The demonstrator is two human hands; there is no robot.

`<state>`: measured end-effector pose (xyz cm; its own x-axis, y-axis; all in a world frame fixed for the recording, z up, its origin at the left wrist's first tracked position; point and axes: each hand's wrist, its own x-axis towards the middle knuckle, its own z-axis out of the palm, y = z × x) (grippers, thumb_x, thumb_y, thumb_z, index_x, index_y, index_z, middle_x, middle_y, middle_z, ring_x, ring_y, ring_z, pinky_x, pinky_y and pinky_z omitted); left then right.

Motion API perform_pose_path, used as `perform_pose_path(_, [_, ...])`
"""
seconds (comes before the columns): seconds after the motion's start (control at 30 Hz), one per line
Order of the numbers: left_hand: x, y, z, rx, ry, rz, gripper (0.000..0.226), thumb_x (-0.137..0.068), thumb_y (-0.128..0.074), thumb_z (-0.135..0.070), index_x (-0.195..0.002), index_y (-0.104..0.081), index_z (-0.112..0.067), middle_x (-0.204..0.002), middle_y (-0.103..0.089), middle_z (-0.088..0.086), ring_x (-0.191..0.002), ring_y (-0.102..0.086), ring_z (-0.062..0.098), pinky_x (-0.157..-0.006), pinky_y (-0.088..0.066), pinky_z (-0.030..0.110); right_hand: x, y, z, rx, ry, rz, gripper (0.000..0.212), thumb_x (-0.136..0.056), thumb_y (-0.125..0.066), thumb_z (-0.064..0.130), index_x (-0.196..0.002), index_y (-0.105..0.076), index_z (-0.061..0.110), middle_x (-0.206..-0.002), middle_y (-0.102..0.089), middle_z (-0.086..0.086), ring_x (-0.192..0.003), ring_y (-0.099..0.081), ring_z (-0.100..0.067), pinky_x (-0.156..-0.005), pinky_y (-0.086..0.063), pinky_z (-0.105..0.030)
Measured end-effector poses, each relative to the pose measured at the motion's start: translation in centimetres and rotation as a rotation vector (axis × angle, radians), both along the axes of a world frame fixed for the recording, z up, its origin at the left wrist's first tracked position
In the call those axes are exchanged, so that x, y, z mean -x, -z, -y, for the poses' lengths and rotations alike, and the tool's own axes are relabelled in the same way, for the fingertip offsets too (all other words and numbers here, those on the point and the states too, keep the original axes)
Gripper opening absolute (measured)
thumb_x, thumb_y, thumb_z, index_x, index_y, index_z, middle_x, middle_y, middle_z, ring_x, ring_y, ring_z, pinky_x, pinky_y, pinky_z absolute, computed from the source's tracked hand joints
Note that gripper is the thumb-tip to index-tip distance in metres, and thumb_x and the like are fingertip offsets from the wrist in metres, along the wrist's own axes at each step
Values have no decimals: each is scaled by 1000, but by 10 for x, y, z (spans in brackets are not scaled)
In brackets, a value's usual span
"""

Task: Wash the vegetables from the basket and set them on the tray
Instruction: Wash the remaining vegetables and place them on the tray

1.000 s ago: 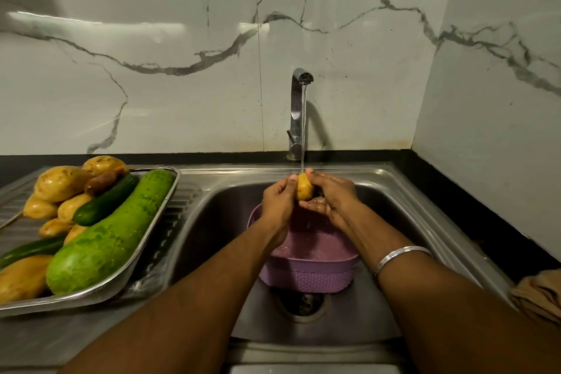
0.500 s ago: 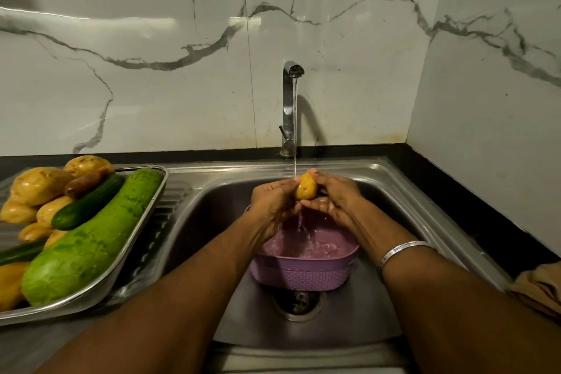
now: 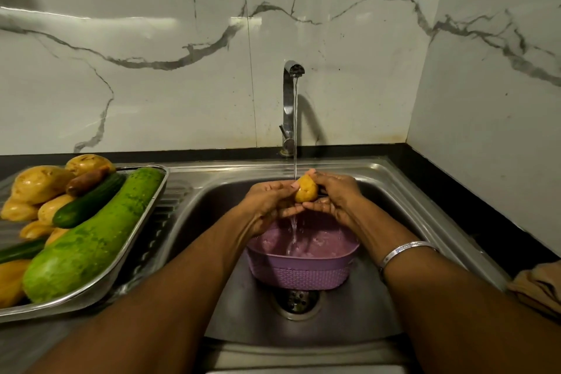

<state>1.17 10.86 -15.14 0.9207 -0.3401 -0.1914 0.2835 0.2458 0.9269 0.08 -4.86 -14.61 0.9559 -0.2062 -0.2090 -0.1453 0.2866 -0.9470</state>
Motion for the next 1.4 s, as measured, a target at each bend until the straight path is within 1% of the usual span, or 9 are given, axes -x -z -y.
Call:
perform_pose_path(0.13, [4,-2,0,-37,-86,9,18,-90,-72,-9,-105,-71,0,-105,-73,25,-90,-75,32,-70,-64,35,3,-3,-6,77,-25,22,21,-92,-74,20,-107,-72,5,-96,-73,-21,-66,-76,-34,-52,-63,-35])
perform_pose_path(0.33, [4,0,10,-141,-250,47,43,-75,-87,-30,-96,-71,4,-81,-76,18,-70,-76,26,-53,-62,31,2,-4,-16,234,-43,59,12,-93,-74,20,-102,-75,12,-92,-73,-19,-68,-76,-31,-53,-63,-35])
perform_pose_path(0.43, [3,6,11,-211,-233,74,48,-78,-84,-34,-101,-70,6,-88,-75,21,-67,-75,24,-54,-62,30,-1,1,-17,316,-58,43,17,-94,-73,22,-105,-76,10,-93,-74,-20,-62,-75,-28,-50,-61,-30])
perform_pose_path(0.67, [-2,10,0,-143,2,-27,29,-97,-62,-4,-121,-61,12,-118,-67,30,-87,-73,30,-63,-63,33,-5,9,-9,240,-28,-56,19,-95,-72,17,-110,-72,6,-93,-71,-22,-49,-71,-26,-41,-57,-30])
perform_pose_path(0.93, [-3,14,11,-203,-214,46,38,-82,-82,-31,-101,-72,1,-95,-75,19,-73,-75,24,-53,-60,29,-4,4,-16,327,-50,7,12,-97,-69,20,-104,-74,12,-94,-72,-21,-60,-73,-27,-48,-60,-29])
perform_pose_path(1.13, [-1,15,12,-188,-114,-9,23,-99,-63,-19,-109,-71,0,-108,-72,23,-91,-72,32,-62,-64,36,-8,13,-12,443,-130,-18,19,-99,-63,15,-113,-74,8,-90,-74,-20,-58,-73,-23,-46,-58,-26])
perform_pose_path(1.23, [1,12,10,-151,-117,-21,23,-103,-54,-11,-115,-67,4,-104,-69,24,-85,-70,31,-63,-63,36,-8,13,-9,436,-241,3,31,-95,-67,9,-126,-68,10,-107,-73,-15,-77,-75,-21,-55,-60,-23])
perform_pose_path(1.3, [1,10,9,-107,-108,-55,25,-105,-47,-6,-117,-64,8,-106,-69,25,-86,-70,33,-66,-64,39,-9,15,-7,595,-320,75,49,-90,-74,9,-137,-60,15,-122,-69,-9,-97,-70,-16,-71,-58,-19])
perform_pose_path(1.4, [3,6,8,-101,-93,-95,24,-105,-39,-2,-109,-61,7,-104,-67,25,-86,-70,33,-67,-64,39,-10,22,-9,855,-267,199,61,-87,-79,22,-144,-56,13,-135,-64,-8,-119,-62,-19,-99,-53,-31])
